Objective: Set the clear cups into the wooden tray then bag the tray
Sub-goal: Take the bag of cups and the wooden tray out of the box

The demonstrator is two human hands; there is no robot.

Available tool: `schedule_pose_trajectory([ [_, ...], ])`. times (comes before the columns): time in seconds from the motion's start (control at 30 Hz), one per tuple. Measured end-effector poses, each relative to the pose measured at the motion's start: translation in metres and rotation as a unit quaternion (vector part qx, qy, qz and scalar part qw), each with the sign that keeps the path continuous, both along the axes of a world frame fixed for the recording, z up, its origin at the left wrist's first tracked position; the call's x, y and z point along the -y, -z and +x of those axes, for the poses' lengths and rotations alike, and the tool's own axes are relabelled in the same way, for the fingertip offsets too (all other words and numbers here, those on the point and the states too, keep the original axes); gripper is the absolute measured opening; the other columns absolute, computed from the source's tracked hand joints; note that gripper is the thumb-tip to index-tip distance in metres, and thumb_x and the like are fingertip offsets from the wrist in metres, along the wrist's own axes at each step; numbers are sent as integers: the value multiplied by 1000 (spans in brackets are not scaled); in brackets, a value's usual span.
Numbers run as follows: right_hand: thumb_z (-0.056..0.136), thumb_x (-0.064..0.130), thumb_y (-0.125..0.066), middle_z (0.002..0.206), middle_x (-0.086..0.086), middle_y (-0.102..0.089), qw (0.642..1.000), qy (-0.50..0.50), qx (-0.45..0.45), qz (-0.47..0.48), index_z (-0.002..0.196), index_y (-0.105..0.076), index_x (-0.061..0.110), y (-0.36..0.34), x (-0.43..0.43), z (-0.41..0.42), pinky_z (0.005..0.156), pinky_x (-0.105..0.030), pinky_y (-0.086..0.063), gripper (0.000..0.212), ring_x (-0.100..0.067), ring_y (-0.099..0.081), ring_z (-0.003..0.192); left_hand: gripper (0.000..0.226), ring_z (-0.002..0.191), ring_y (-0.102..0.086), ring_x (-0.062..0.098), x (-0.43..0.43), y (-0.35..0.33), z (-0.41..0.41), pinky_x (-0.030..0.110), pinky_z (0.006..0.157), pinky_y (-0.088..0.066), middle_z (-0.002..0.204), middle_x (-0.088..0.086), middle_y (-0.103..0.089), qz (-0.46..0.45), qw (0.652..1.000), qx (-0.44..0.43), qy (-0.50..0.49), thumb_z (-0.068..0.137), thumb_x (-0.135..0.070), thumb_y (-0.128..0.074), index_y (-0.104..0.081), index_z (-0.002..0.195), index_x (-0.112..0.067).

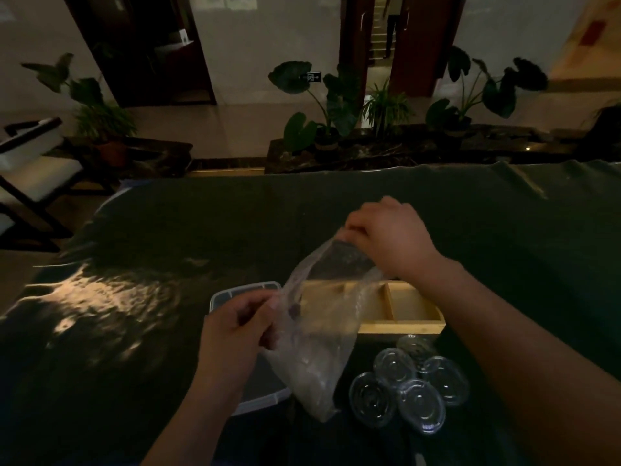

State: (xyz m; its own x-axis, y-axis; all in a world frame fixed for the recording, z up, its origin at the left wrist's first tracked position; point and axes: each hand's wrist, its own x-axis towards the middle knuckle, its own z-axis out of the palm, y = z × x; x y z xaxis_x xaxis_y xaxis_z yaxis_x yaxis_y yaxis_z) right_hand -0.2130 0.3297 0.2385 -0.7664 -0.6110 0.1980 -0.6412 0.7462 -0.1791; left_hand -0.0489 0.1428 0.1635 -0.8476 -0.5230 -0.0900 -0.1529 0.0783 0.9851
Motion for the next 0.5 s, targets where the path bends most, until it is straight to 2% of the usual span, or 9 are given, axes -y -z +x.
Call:
schedule_pose_trajectory([
  [0.07, 97, 48, -52, 103, 6, -61, 1000, 17, -19, -17, 108, -66, 30, 0, 7, 0, 91, -39, -48, 26, -18, -55, 104, 22, 77, -73, 14, 6, -2, 3, 37, 68, -60, 89, -6, -78, -5, 1000, -20, -20, 97, -20, -64, -78, 92, -36],
  [0.13, 96, 49, -52, 116, 2, -62, 990, 17, -74, -118, 121, -64, 26, 1, -3, 17, 92, -35, -47, 36, -17, -54, 112, 25, 75, -73, 11, 5, -4, 1, 31, 64, -58, 87, -7, -78, -9, 999, -40, -31, 97, -20, -63, -77, 90, -40],
  [0.2, 100, 54, -47, 117, 1, -62, 962, -46, -141, -228, 120, -63, 22, 1, -10, 51, 89, -27, -43, 41, -12, -53, 109, 25, 73, -72, 10, 5, -5, 0, 27, 62, -57, 85, -8, -78, -7, 998, -50, -45, 97, -21, -63, -77, 89, -40],
  [0.23, 99, 60, -44, 116, 1, -63, 957, -85, -147, -235, 120, -63, 22, 0, -11, 68, 89, -25, -41, 46, -10, -53, 108, 24, 72, -72, 11, 5, -4, -1, 28, 62, -57, 84, -6, -78, -4, 998, -50, -49, 97, -20, -63, -77, 89, -38],
  [0.27, 96, 67, -44, 119, 3, -63, 964, -116, -134, -200, 124, -61, 24, 1, -11, 82, 92, -26, -40, 55, -10, -54, 111, 22, 72, -72, 12, 4, -3, -2, 30, 63, -57, 84, -5, -78, 2, 997, -50, -53, 97, -19, -63, -78, 89, -34],
  [0.33, 87, 74, -49, 131, 5, -63, 988, -142, -38, -51, 137, -55, 29, 0, -6, 97, 99, -31, -41, 68, -12, -56, 119, 21, 72, -72, 13, 3, -3, -3, 30, 63, -57, 83, -4, -77, 14, 996, -57, -68, 98, -19, -63, -77, 88, -32],
  [0.37, 89, 69, -50, 132, 7, -63, 990, -140, 13, 15, 139, -53, 33, -1, -4, 100, 102, -30, -38, 62, -11, -55, 120, 22, 71, -71, 12, 3, -2, -2, 27, 61, -58, 83, -4, -77, 17, 994, -62, -87, 98, -20, -62, -76, 87, -34],
  [0.43, 97, 57, -46, 120, 16, -66, 982, -167, 47, 70, 124, -62, 39, 1, -13, 100, 103, -27, -38, 36, -3, -56, 110, 24, 72, -72, 11, 3, 0, -1, 28, 62, -58, 85, -6, -76, 34, 988, -74, -133, 98, -19, -61, -74, 87, -35],
  [0.5, 97, 55, -43, 102, 18, -68, 979, -184, 72, 54, 106, -67, 39, -4, -24, 98, 92, -28, -45, 31, 2, -58, 94, 22, 77, -73, 9, -1, 3, 0, 32, 67, -58, 89, -8, -76, 36, 984, -85, -154, 97, -20, -61, -73, 88, -36],
])
